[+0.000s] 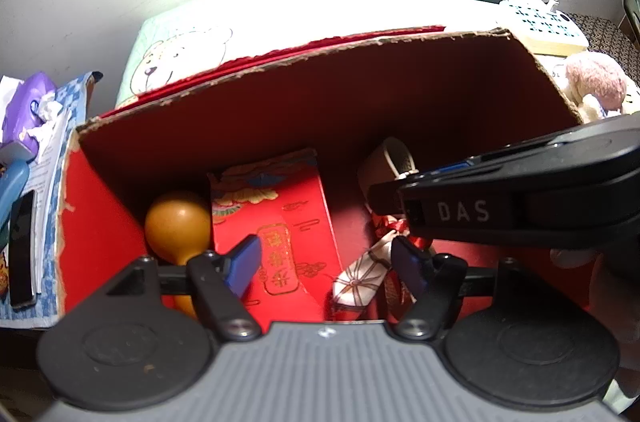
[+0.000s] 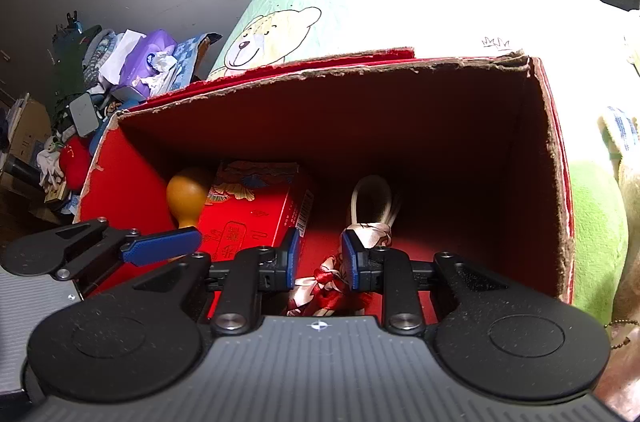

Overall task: Organize objects
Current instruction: 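Lower the ribbon bag beside the red gift box and open the right gripper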

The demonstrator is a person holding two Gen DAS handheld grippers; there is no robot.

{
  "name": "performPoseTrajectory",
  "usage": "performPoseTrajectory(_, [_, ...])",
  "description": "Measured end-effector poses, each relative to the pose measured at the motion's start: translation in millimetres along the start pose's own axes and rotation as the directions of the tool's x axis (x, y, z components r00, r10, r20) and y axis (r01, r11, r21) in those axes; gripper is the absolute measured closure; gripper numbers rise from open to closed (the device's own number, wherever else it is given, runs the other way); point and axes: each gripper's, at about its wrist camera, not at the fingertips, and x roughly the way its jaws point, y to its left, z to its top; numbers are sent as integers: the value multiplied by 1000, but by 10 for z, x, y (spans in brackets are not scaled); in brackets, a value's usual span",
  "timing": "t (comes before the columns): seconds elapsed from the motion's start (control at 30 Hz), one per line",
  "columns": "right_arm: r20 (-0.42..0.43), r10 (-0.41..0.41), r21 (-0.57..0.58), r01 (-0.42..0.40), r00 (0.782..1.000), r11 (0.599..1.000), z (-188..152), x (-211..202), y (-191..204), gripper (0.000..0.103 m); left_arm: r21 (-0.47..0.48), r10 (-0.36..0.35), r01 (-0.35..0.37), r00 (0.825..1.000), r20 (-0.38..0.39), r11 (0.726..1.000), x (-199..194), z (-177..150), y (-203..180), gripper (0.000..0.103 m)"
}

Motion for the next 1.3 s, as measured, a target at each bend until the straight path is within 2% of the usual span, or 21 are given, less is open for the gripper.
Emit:
performPoseTrajectory(0.23, [3,-25,-2,25,1000,1000,-5,-10,-3,77,-11,17,-17,1000,3,1000,-2,-14,-9,29])
performPoseTrajectory(0.47, [11,-18,0,18,1000,1000,-5,-15,-12,77,-15,38,-38,999,12,999,-13,-10,-16,25])
performPoseTrajectory(0.8, [46,1,1,-1,999,1000,2,-46,-16,77,-18,78,-78,997,17,997,-23,-16,-37,25])
performPoseTrajectory(1.07, [122,-81,-44,86,989,995,-85,-195,85,76,-52,115,-113,993,31,992,-86,-64,-12,25])
performPoseTrajectory(1.3, [156,-82,-65,93,984,994,-249,-320,180,76,-97,118,-112,992,52,989,-260,-166,57,25])
